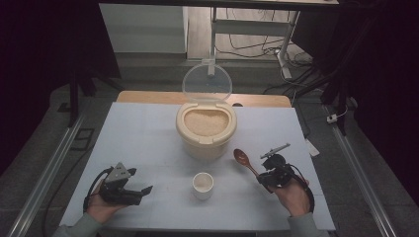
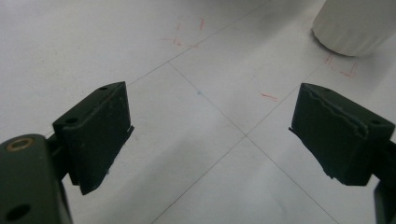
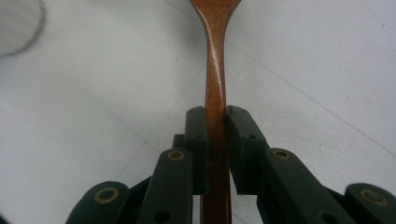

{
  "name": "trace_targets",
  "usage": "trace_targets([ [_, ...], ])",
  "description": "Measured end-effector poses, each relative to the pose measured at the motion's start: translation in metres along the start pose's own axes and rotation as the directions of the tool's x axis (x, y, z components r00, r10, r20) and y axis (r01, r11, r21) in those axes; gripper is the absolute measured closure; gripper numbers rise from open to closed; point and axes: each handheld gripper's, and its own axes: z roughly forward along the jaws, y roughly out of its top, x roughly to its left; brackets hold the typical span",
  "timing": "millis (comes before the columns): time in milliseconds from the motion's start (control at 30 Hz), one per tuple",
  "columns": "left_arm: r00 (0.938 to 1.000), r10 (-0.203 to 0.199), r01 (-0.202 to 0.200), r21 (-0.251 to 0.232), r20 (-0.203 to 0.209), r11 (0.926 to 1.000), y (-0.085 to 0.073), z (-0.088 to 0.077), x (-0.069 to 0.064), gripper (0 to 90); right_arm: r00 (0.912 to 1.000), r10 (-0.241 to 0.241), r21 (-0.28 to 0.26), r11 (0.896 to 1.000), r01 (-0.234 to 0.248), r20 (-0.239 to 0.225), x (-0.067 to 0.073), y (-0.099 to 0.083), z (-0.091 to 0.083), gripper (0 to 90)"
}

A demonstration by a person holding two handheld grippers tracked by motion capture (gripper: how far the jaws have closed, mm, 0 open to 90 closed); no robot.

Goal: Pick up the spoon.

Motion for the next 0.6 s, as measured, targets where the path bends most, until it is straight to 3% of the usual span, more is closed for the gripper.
trace_targets([
  [300,1.0,-0.001,0.001,-0.001,-0.002,1.0,0.0,0.0,0.0,11.8,0.9977,-0.06,-0.064,0.996,0.058,-0.031,0.003,-0.003,-0.023,78.7],
  [433,1.0,-0.001,0.001,0.0,-0.003,1.0,0.0,0.0,0.001,11.8,0.9908,-0.121,-0.107,0.988,0.114,-0.061,0.009,-0.002,-0.04,78.7],
  [600,1.0,0.0,0.0,0.0,-0.004,1.0,0.0,0.0,0.0,11.8,0.9816,-0.167,-0.141,0.978,0.153,-0.094,0.015,-0.001,-0.047,78.8],
])
